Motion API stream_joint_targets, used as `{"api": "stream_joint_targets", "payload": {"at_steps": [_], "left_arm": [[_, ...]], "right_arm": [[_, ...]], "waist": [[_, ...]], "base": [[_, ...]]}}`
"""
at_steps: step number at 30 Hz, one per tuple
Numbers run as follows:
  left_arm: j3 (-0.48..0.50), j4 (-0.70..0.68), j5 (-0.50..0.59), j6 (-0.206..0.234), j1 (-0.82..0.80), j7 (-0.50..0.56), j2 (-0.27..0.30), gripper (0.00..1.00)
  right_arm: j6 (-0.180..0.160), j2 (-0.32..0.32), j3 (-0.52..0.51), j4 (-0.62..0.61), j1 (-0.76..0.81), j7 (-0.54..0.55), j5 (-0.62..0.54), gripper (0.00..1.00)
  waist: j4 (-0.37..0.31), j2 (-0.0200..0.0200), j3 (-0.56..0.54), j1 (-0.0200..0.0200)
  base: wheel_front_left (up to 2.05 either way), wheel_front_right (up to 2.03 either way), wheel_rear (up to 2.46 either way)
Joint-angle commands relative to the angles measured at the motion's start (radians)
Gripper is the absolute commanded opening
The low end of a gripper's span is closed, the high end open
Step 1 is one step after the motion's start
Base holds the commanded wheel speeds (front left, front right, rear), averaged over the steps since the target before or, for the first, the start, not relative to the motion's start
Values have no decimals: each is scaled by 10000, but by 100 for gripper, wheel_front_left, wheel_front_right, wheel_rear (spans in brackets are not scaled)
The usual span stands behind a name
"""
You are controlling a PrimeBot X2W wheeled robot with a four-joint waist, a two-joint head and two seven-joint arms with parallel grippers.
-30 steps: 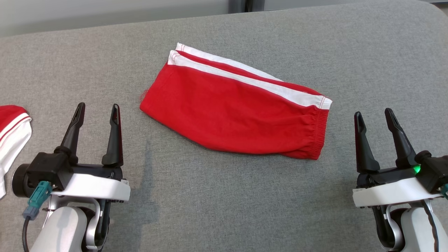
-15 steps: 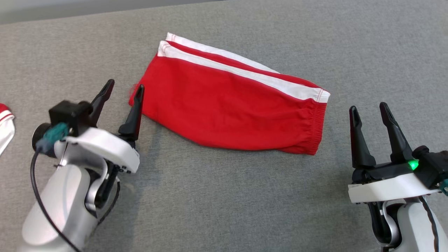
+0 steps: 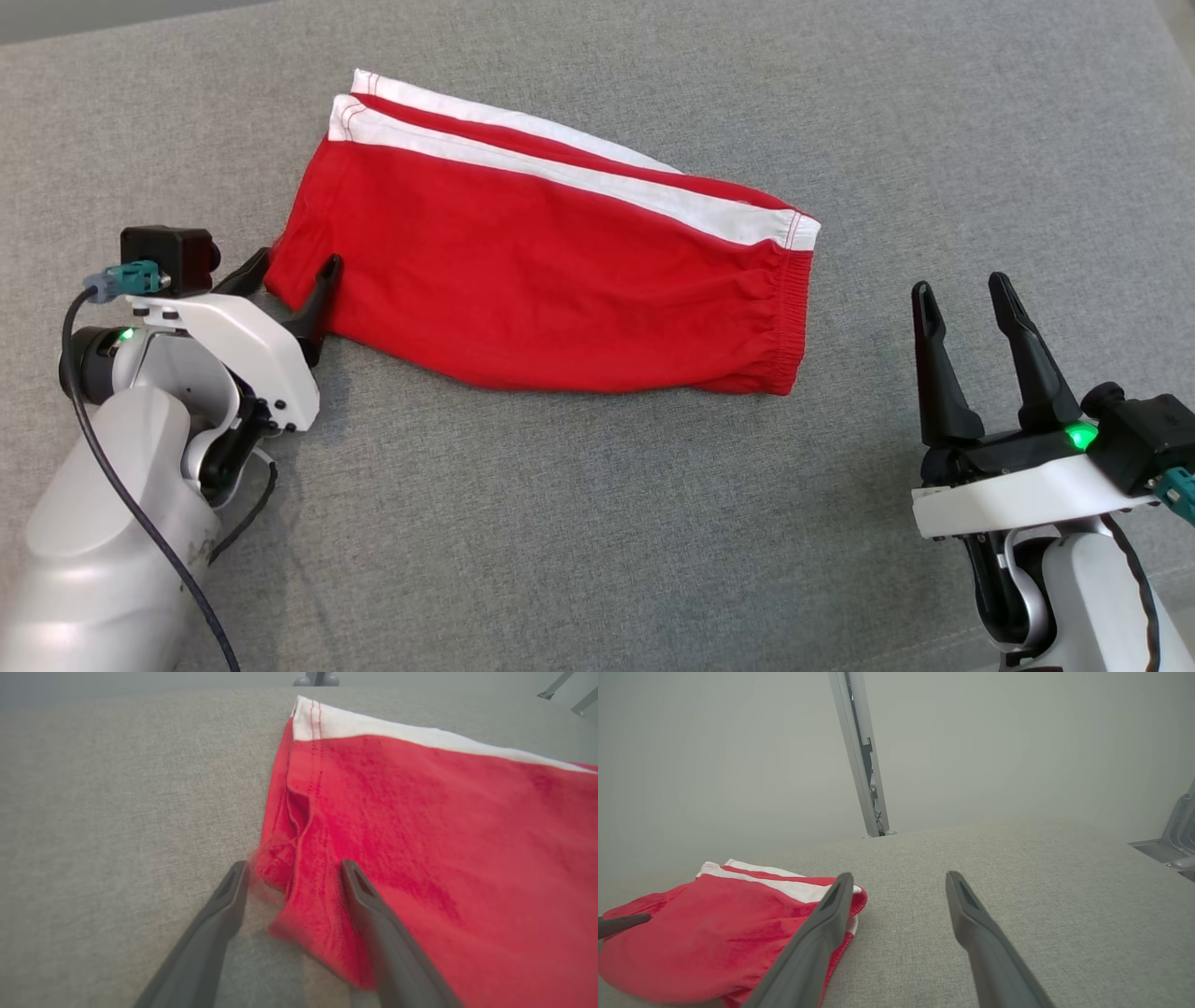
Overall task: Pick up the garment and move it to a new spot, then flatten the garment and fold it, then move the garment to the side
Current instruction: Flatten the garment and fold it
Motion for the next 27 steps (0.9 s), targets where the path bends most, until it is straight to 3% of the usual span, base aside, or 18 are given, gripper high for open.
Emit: {"api": "stream_joint_targets", "payload": {"at_steps": [1,2,3,4,11,16,20,27], "left_arm": [[-103,319,-131,-79,-212,137,4,100],[-148,449,-155,-102,-247,108,-9,82],[-203,556,-192,-117,-282,52,-22,23],[-246,652,-268,-140,-317,39,-42,0],[-401,1113,-585,-188,-293,-383,-108,0],[-229,1004,-950,-182,369,-1266,-283,0],[-120,282,-1112,241,1627,-2140,-674,0],[72,-1571,-1376,1213,3328,-2460,-1026,0]], "right_arm": [[1,-33,-5,36,-97,-75,72,100],[1,-35,-3,50,-96,-79,74,100],[1,-35,9,70,-99,-83,111,100],[1,-33,16,80,-109,-85,158,100],[1,-35,-14,24,-89,-89,221,100],[1,-36,-128,-12,86,-92,316,100],[1,-36,-427,-51,293,-84,230,100],[1,-39,-581,-39,428,-3,20,100]], "waist": [[-21,0,18,0],[-22,0,21,0],[-15,0,22,0],[-2,0,23,0],[136,0,-1,0],[348,0,-116,0],[704,0,-316,0],[1216,0,-611,0]], "base": [[0,0,0],[0,0,0],[0,0,0],[0,0,0],[0,0,0],[0,0,0],[0,0,0],[0,0,0]]}}
